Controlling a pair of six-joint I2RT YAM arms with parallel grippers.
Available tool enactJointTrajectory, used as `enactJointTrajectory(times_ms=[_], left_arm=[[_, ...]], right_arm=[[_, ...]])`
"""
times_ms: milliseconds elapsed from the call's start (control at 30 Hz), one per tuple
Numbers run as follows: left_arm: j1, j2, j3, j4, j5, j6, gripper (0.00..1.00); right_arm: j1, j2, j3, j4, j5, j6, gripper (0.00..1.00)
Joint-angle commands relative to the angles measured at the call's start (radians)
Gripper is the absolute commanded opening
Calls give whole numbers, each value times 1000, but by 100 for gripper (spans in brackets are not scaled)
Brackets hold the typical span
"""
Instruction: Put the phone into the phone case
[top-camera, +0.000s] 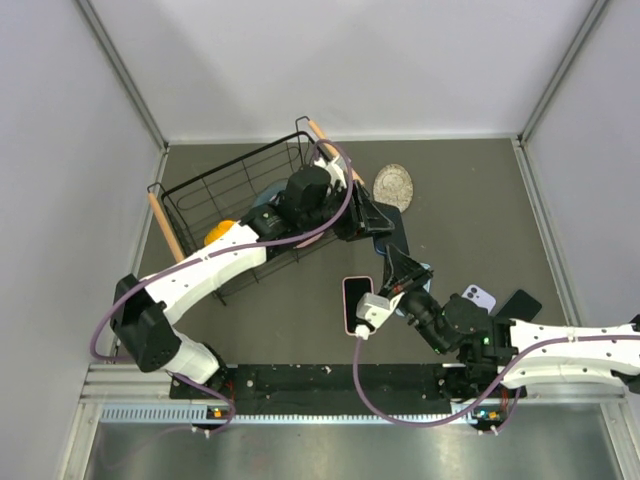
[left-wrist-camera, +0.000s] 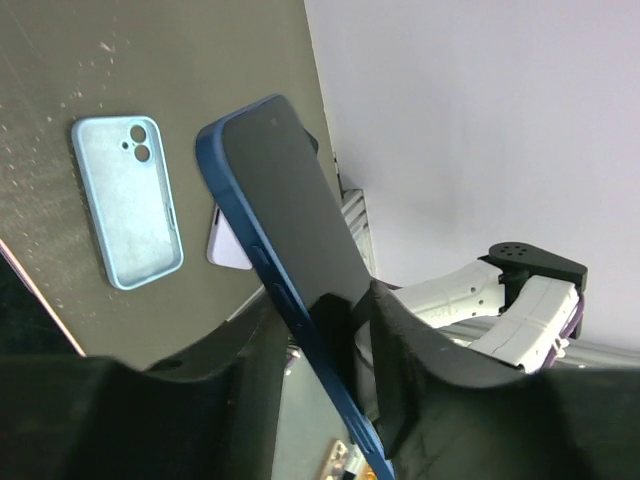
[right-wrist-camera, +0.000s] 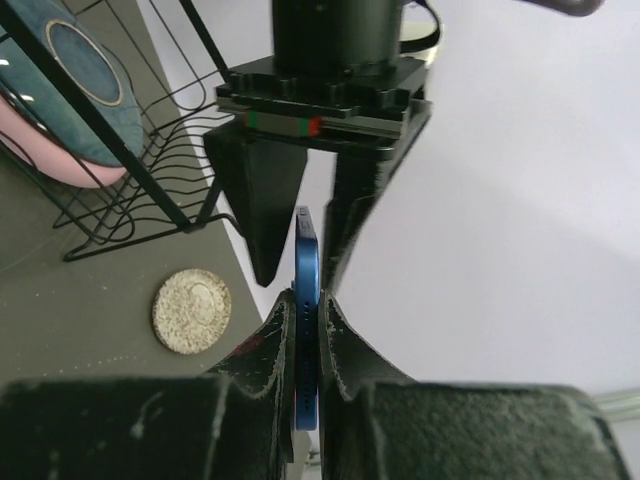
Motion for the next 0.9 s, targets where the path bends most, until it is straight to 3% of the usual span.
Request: enactJointTrajectory(times_ms=[0, 33, 167, 333, 433, 533, 567, 733, 867], left_arm=[[-4, -21, -52, 115, 45, -18, 36], [-3, -25, -58, 124, 46, -15, 26], [8, -25, -77, 176, 67, -6, 7], [19, -12, -83, 234, 129, -10, 0], [25, -16, -92, 268, 147, 3, 0], [30, -24, -94, 265, 144, 43, 0], [33, -27, -92, 264, 143, 54, 0], [54, -48, -94, 250, 130, 150, 0], [57, -88, -107, 222, 100, 236, 0]], right_arm=[[29, -1, -1, 116, 26, -2, 0], [31, -1, -8, 114, 36, 4, 3], [45, -2, -22, 79, 57, 41, 11], [57, -5, -34, 30, 63, 87, 21], [57, -17, -15, -71, 54, 171, 37], [57, -54, 30, -221, 8, 425, 62], [57, -63, 41, -323, -3, 486, 64], [57, -96, 160, -588, -44, 947, 69], [57, -120, 254, -662, -10, 1214, 69]])
